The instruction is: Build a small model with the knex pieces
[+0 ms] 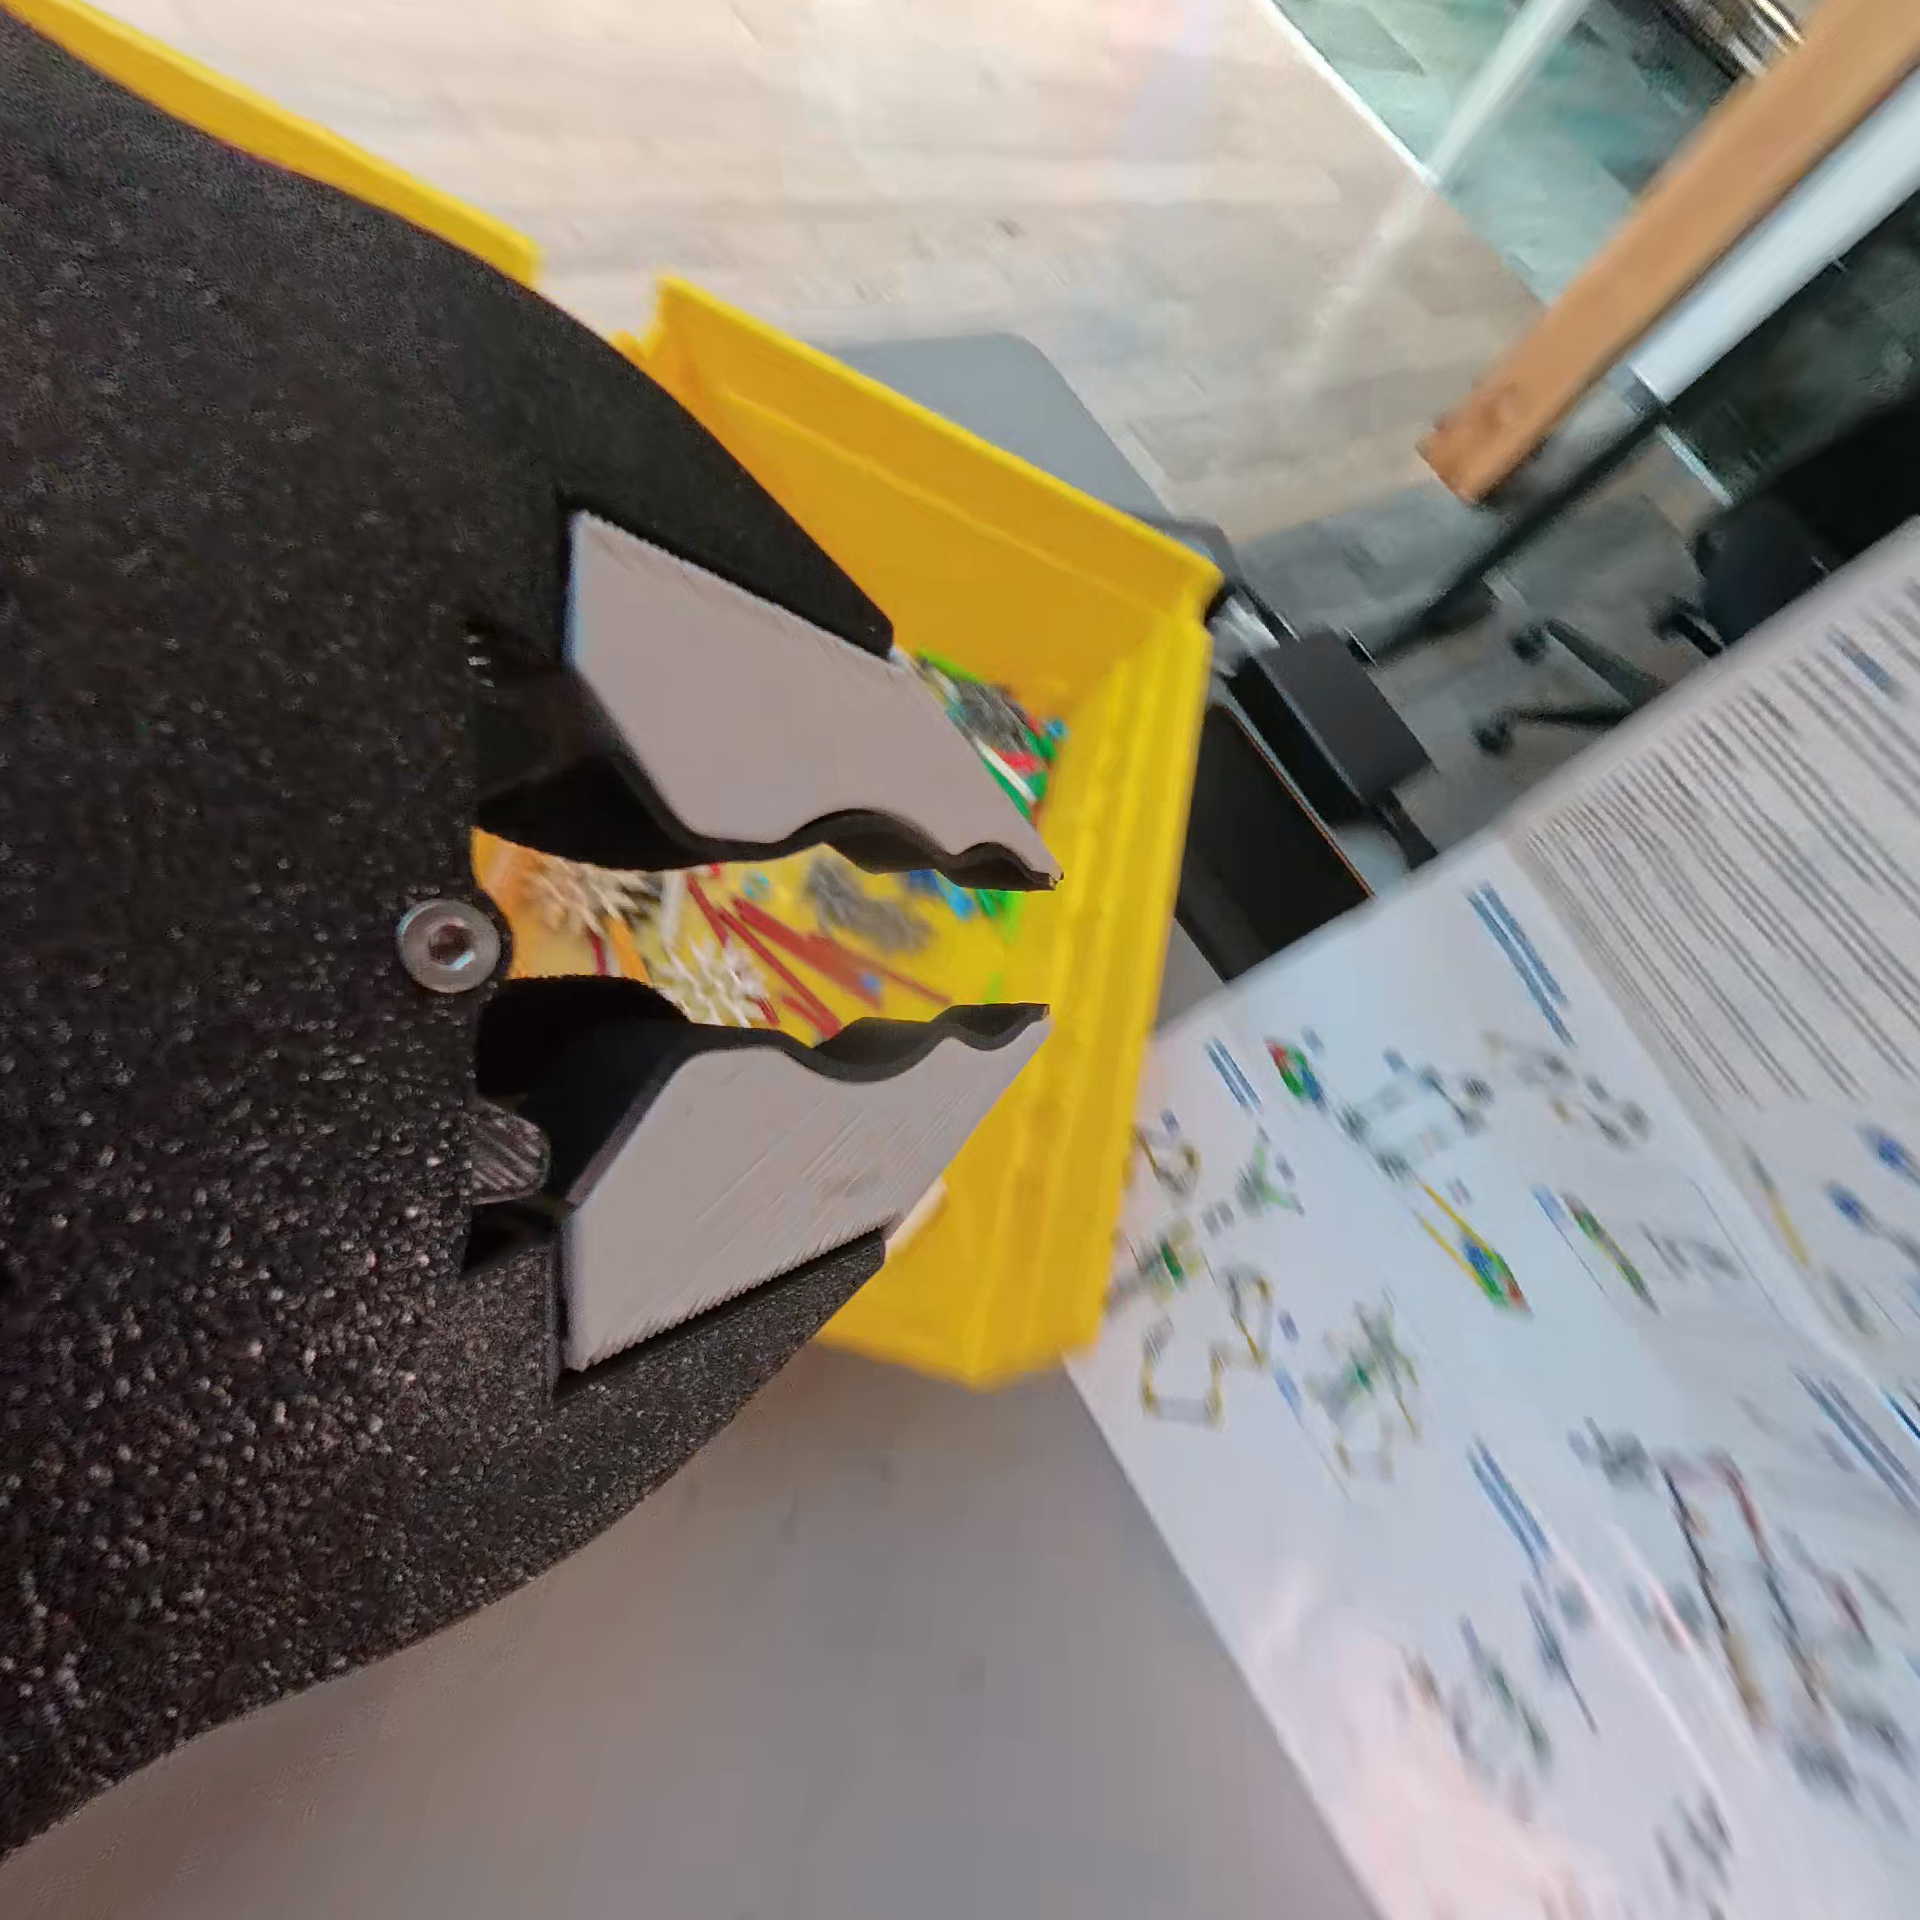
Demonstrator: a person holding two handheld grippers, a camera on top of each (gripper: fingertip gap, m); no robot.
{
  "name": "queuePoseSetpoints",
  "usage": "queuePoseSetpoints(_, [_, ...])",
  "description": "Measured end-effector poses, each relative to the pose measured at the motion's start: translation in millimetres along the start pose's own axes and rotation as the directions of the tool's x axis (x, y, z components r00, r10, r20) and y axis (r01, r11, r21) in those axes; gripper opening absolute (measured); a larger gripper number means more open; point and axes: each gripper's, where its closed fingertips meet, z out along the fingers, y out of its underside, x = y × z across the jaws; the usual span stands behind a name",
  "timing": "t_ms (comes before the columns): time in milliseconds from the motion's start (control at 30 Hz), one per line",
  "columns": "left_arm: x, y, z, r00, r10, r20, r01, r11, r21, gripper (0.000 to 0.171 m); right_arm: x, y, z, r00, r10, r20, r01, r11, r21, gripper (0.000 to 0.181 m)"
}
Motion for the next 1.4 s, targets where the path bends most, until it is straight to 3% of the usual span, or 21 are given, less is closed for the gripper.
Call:
queuePoseSetpoints(67, [69.0,-34.7,-3.6,0.962,0.054,-0.269,-0.018,0.991,0.133,0.02,-2.1,1.4,1.4,1.0,-0.016,0.0,0.016,1.0,-0.012,0.017])
queuePoseSetpoints(100, [106.3,-44.8,-6.2,0.912,0.102,-0.397,-0.034,0.984,0.173,0.021,-3.6,3.0,2.6,1.0,-0.025,0.003,0.025,0.999,-0.024,0.017])
queuePoseSetpoints(200, [209.8,-40.4,-13.4,0.68,0.3,-0.669,-0.176,0.953,0.249,0.025,-15.0,12.0,8.7,0.997,-0.059,0.041,0.063,0.994,-0.087,0.018])
queuePoseSetpoints(300, [275.2,-7.9,-9.9,0.485,0.352,-0.801,-0.3,0.927,0.225,0.028,-30.5,26.8,17.6,0.988,-0.132,0.082,0.145,0.973,-0.18,0.019])
queuePoseSetpoints(467, [315.9,26.3,0.3,0.364,0.299,-0.882,-0.369,0.916,0.158,0.028,-51.1,57.8,43.4,0.95,-0.284,0.132,0.313,0.878,-0.363,0.02])
queuePoseSetpoints(633, [324.1,24.5,-4.8,0.341,0.315,-0.886,-0.356,0.915,0.188,0.024,-55.7,64.8,55.0,0.943,-0.298,0.149,0.333,0.854,-0.4,0.002])
queuePoseSetpoints(833, [332.0,11.9,2.4,0.385,0.347,-0.855,-0.305,0.922,0.237,0.021,-44.9,46.3,47.0,0.995,-0.039,0.094,0.069,0.941,-0.332,0.001])
queuePoseSetpoints(1000, [335.0,2.3,11.6,0.44,0.363,-0.822,-0.274,0.925,0.261,0.01,-35.0,34.5,37.1,0.997,0.035,0.072,-0.014,0.961,-0.275,0.001])
queuePoseSetpoints(1100, [338.9,4.5,18.0,0.453,0.356,-0.817,-0.279,0.928,0.249,0.006,-30.3,41.1,36.1,0.994,0.091,0.059,-0.069,0.951,-0.3,0.001])
queuePoseSetpoints(1300, [349.4,23.4,30.3,0.46,0.443,-0.77,-0.412,0.874,0.257,0.005,-31.6,64.3,41.7,0.988,0.128,0.084,-0.08,0.9,-0.428,0.002])
queuePoseSetpoints(1400, [348.8,23.1,31.5,0.474,0.44,-0.763,-0.396,0.88,0.262,0.005,-28.9,64.5,42.6,0.965,0.239,0.106,-0.167,0.875,-0.455,0.002])
